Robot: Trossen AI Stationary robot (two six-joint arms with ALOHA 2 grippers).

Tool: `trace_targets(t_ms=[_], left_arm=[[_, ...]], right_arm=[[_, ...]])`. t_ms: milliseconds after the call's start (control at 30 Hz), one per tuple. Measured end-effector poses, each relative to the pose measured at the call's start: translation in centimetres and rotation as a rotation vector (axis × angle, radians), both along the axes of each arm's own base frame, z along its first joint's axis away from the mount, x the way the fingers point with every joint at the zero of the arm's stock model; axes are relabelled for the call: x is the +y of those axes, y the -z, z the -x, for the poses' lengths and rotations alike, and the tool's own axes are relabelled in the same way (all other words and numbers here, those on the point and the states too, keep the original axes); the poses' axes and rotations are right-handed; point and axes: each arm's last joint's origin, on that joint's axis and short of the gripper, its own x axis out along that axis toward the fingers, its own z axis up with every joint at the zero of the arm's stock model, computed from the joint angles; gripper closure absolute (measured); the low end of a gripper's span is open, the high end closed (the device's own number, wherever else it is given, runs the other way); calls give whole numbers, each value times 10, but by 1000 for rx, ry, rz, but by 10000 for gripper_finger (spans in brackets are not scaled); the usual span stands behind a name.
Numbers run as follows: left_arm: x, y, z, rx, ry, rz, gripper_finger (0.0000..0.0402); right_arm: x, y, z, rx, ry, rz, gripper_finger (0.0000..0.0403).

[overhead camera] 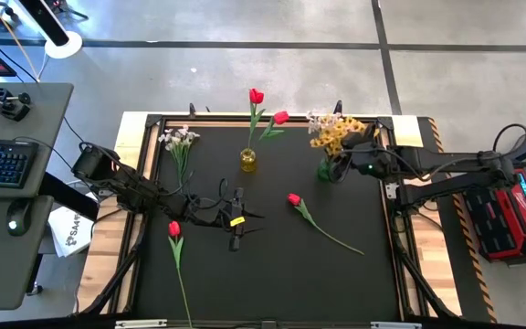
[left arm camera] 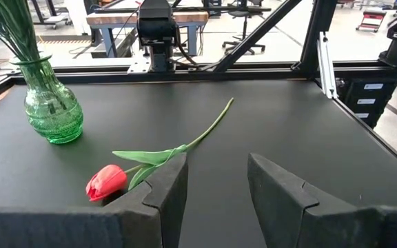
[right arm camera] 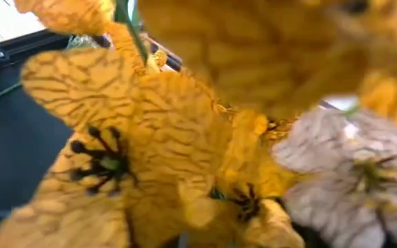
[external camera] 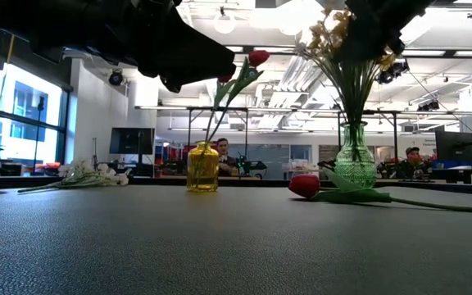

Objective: Sort flowers into vase by color
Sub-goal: Put the yellow flowers into the green vase

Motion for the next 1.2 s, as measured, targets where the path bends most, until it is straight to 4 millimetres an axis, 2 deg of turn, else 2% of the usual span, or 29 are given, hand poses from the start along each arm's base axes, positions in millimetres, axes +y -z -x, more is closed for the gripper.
trace_targets(t_ms=[233, 467, 667, 800, 1067, 1200], left_arm=[[0, 0, 0, 0, 0, 0, 262], [0, 0, 0, 1, 0, 0, 262], [0, 0, 0, 1, 0, 0, 262], [0, 0, 0, 1, -1, 7, 262], [0, 0, 0, 3, -3, 17, 262], [0, 0, 0, 3, -3, 17, 262]], right_arm=[[0, 13, 1, 25, 35, -41, 387], [0, 41, 2, 25, 70, -72, 388], [0, 41, -1, 1, 27, -52, 399], [1, 29, -2, -14, -2, -49, 371], [2, 11, 0, 4, -25, -68, 247], [2, 9, 2, 19, -37, -97, 204]])
